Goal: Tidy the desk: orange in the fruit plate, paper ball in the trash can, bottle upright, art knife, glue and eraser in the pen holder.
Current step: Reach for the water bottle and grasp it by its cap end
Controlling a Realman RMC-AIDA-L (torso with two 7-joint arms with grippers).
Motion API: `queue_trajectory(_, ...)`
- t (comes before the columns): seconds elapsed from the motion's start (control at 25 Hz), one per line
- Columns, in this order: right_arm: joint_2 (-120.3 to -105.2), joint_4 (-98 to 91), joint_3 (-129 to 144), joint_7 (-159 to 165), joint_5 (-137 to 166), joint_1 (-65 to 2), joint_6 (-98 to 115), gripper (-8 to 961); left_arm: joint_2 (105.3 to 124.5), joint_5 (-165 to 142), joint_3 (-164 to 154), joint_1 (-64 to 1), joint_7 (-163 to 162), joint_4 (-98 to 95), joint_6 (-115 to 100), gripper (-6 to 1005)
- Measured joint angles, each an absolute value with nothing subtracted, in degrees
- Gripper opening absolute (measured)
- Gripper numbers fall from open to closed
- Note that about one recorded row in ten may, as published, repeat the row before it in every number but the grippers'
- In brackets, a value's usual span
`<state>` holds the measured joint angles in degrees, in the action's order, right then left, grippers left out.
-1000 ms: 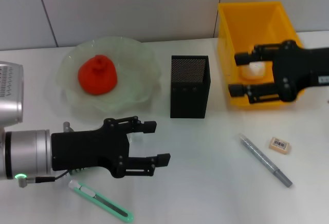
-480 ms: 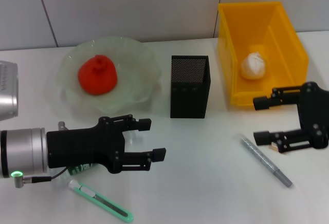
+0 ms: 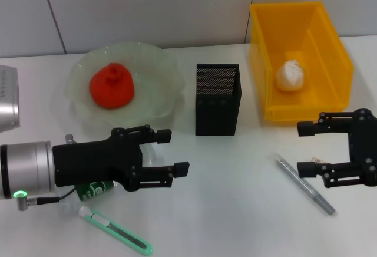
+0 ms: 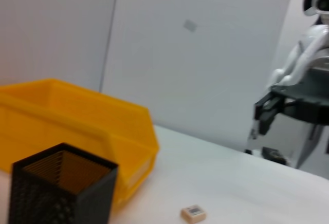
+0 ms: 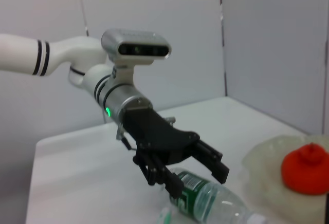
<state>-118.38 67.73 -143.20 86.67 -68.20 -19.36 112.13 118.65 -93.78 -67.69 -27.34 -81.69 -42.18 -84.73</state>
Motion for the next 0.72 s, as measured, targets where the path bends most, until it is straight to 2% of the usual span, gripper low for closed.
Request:
queue_trajectory(0.2, -118.54, 65.6, -146.1, 84.8, -68.3, -19.2, 112.4, 751, 118.66, -93.8, -68.2, -27.7, -83.6, -42.2, -81.5, 824)
queue_trajectory(0.56, -117.22, 59.3, -148.2, 80.6, -67.8, -18.3, 111.2, 751, 118.52, -95.3, -71.6, -28.0, -90.1, -46.6, -72.9, 824)
queue_trajectory(0.72, -117.08, 58.7, -148.6, 80.3, -67.8, -18.0, 111.2, 751, 118.43, -98.8, -73.4, -28.0, -93.9, -50.0, -70.9, 825)
